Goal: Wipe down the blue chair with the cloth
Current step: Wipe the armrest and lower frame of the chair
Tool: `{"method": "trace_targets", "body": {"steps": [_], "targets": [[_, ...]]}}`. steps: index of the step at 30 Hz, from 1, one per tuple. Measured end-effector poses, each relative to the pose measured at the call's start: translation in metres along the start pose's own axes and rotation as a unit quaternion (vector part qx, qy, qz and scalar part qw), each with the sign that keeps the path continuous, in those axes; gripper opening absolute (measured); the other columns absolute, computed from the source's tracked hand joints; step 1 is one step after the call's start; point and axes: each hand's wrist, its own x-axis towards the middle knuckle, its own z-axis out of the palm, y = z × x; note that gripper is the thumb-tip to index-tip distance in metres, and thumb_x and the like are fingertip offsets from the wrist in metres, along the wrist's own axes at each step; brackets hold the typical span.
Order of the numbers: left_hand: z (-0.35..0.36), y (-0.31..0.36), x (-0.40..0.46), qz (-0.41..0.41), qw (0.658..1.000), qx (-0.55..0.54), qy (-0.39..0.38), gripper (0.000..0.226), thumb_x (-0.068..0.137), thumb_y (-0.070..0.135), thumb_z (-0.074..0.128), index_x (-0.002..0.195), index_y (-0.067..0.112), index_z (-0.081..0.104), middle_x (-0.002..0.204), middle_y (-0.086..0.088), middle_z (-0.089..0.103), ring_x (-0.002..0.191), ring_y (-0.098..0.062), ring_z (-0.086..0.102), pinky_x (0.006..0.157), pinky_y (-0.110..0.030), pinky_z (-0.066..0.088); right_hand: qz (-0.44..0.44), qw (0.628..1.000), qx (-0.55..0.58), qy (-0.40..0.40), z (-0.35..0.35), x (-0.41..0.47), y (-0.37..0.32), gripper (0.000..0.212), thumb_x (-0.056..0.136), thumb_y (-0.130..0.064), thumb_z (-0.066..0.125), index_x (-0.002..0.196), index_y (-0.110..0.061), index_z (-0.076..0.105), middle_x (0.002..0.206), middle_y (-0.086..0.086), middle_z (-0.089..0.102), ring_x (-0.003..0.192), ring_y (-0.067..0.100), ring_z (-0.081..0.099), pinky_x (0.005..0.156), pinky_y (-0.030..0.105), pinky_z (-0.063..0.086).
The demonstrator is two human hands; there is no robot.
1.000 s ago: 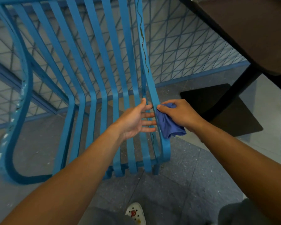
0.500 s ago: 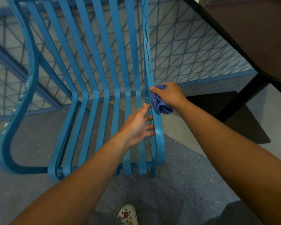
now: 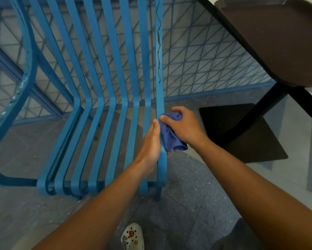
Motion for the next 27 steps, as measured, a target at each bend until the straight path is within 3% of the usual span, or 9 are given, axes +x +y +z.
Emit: {"method": "trace_targets", "body": {"steps": [3,5,7,10,12,14,19,24,27], "targets": [[-0.018,-0.008,-0.015,-0.003,0.999,0.038,-0.003,0.088,0.087,0.082,0.029,0.139,0.016,0.058,0.121,-0.027,0.064,0.089,-0.022,0.074,0.065,-0.033,0.059,-0.006,0.999,0.004,0.031,0.005,-0.011,0.007,0.052,0.079,-0.046,0.083,0.118,-0.028,0.054,0.1,-0.016,0.06,0.089,0.0,0.06,0.076,0.019,0.046],[-0.03,-0.011,-0.027,0.0,0.999,0.051,-0.002,0.076,0.093,0.079,0.028,0.133,0.023,0.058,0.083,-0.018,0.068,0.063,-0.024,0.066,0.058,-0.038,0.054,-0.011,0.999,0.016,0.042,0.008,-0.018,0.008,0.048,0.08,-0.048,0.082,0.112,-0.03,0.051,0.098,-0.02,0.058,0.088,-0.005,0.058,0.07,0.014,0.044],[-0.041,-0.015,-0.038,0.016,0.998,0.064,0.001,0.053,0.097,0.074,0.027,0.126,0.041,0.057,0.064,-0.007,0.051,0.049,-0.018,0.049,0.05,-0.035,0.046,-0.013,0.998,0.039,0.05,0.012,-0.022,0.006,0.046,0.081,-0.047,0.081,0.111,-0.028,0.052,0.097,-0.02,0.058,0.087,-0.007,0.057,0.064,0.005,0.042],[-0.056,-0.019,-0.053,0.038,0.996,0.086,-0.015,0.04,0.094,0.074,0.026,0.119,0.059,0.053,0.061,-0.006,0.044,0.047,-0.016,0.044,0.048,-0.034,0.044,-0.005,0.997,0.069,0.038,0.019,-0.027,-0.001,0.044,0.084,-0.047,0.079,0.113,-0.026,0.053,0.101,-0.015,0.06,0.087,-0.008,0.057,0.06,0.0,0.042],[-0.066,-0.019,-0.061,0.041,0.994,0.094,-0.031,0.048,0.094,0.073,0.028,0.137,0.059,0.042,0.062,-0.006,0.043,0.047,-0.015,0.044,0.048,-0.031,0.043,-0.007,0.997,0.072,0.025,0.025,-0.03,-0.004,0.042,0.086,-0.047,0.078,0.113,-0.027,0.052,0.104,-0.011,0.061,0.089,-0.007,0.058,0.06,0.002,0.042],[-0.074,-0.018,-0.069,0.056,0.991,0.108,-0.047,0.045,0.096,0.071,0.028,0.139,0.064,0.038,0.06,-0.002,0.044,0.047,-0.014,0.044,0.047,-0.03,0.044,-0.012,0.997,0.07,0.024,0.03,-0.034,-0.005,0.038,0.087,-0.046,0.077,0.111,-0.028,0.053,0.103,-0.01,0.062,0.089,-0.007,0.058,0.061,0.002,0.043],[-0.093,-0.018,-0.08,0.038,0.988,0.118,-0.086,0.046,0.099,0.065,0.031,0.145,0.066,0.028,0.061,-0.001,0.044,0.05,-0.018,0.043,0.048,-0.032,0.044,-0.01,0.996,0.083,0.031,0.038,-0.041,-0.001,0.035,0.088,-0.045,0.076,0.111,-0.026,0.057,0.109,-0.006,0.065,0.093,0.003,0.063,0.069,0.01,0.045],[-0.114,-0.009,-0.082,0.011,0.983,0.145,-0.113,0.049,0.099,0.062,0.034,0.147,0.064,0.025,0.061,-0.001,0.045,0.049,-0.02,0.044,0.048,-0.031,0.045,0.003,0.995,0.095,0.016,0.033,-0.046,-0.005,0.033,0.092,-0.044,0.071,0.112,-0.022,0.057,0.106,-0.01,0.063,0.094,0.0,0.062,0.077,0.02,0.048],[-0.124,-0.006,-0.083,-0.004,0.982,0.141,-0.127,0.05,0.098,0.062,0.036,0.148,0.061,0.029,0.064,-0.003,0.044,0.05,-0.02,0.044,0.048,-0.032,0.044,0.023,0.988,0.141,-0.051,0.03,-0.057,-0.014,0.039,0.093,-0.039,0.072,0.121,-0.024,0.049,0.116,-0.011,0.058,0.101,0.002,0.061,0.077,0.019,0.05]]}}
